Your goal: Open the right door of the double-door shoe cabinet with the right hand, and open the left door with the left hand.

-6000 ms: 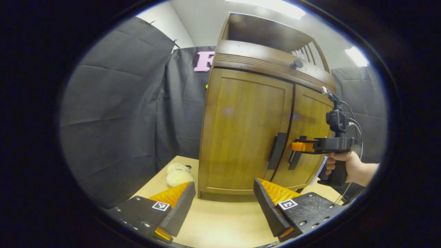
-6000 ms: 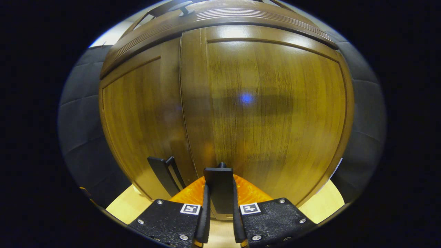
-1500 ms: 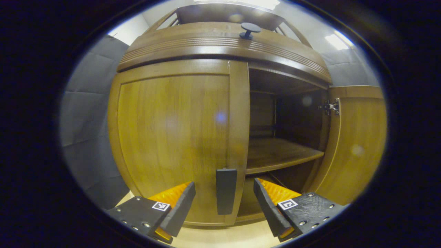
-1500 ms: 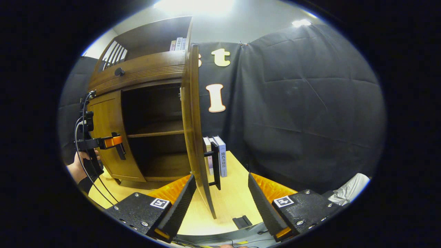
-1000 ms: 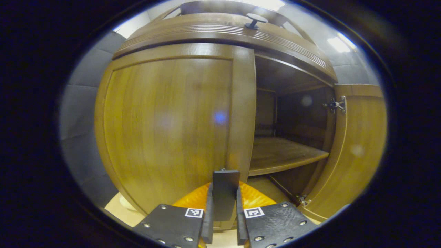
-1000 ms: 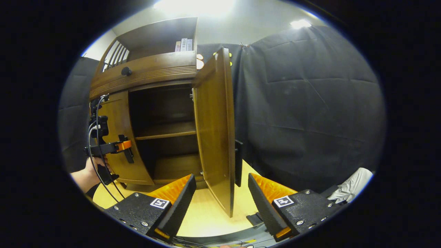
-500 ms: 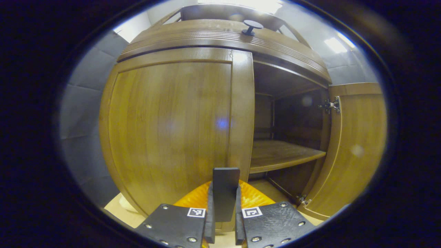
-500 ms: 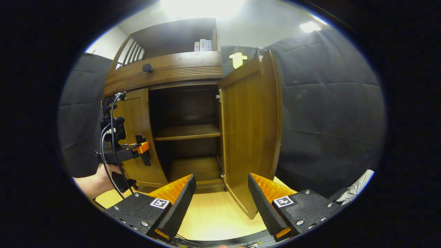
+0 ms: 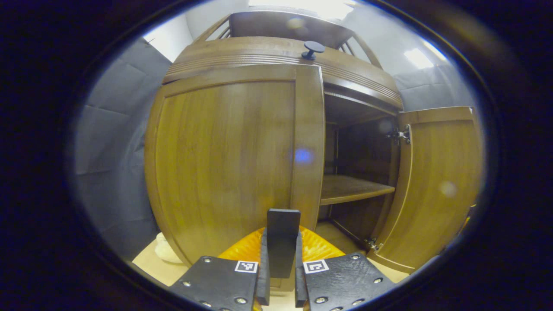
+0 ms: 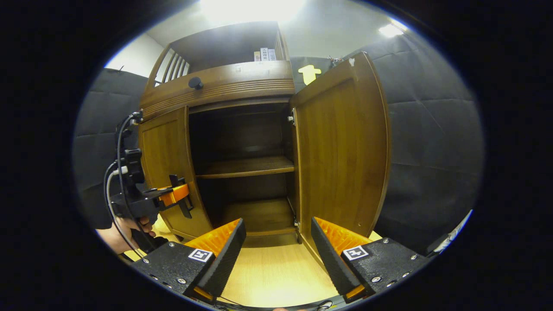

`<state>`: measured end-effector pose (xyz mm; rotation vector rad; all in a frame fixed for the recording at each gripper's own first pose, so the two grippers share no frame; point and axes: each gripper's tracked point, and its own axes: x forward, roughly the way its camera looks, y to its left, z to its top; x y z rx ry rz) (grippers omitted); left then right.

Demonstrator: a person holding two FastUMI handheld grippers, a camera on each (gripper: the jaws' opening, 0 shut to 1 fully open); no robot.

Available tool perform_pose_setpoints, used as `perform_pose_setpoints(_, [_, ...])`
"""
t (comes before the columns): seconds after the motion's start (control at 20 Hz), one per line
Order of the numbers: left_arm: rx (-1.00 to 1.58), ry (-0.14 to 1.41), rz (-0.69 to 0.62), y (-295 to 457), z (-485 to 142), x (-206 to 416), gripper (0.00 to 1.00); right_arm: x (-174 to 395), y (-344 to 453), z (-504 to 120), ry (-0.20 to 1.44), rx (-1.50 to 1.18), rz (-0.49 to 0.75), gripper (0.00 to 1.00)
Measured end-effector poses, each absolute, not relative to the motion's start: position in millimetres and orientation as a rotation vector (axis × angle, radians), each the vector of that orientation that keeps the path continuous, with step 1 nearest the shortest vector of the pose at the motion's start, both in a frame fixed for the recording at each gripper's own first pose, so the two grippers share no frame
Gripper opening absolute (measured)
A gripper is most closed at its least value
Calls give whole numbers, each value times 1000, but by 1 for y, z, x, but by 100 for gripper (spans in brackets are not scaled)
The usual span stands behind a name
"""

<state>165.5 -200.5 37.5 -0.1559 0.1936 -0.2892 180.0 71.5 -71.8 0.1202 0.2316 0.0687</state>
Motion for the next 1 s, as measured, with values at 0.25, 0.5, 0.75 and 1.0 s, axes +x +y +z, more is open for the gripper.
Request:
perform_pose_setpoints(0.25, [-150,194,-296,-183,36,134,24,185,74,-77,237,112,91,92])
perform_pose_setpoints(0.5, [-171,198,-296,-163,40,108,24,187,84,-81,249,111,115,94])
perform_pose_setpoints(0.75, [-194,211,-310,-150,44,91,17,186,98,-83,262,108,166,94])
perform_pose_setpoints(1.0, [-178,205,-276,-133,48,79,17,187,107,-82,263,91,206,94])
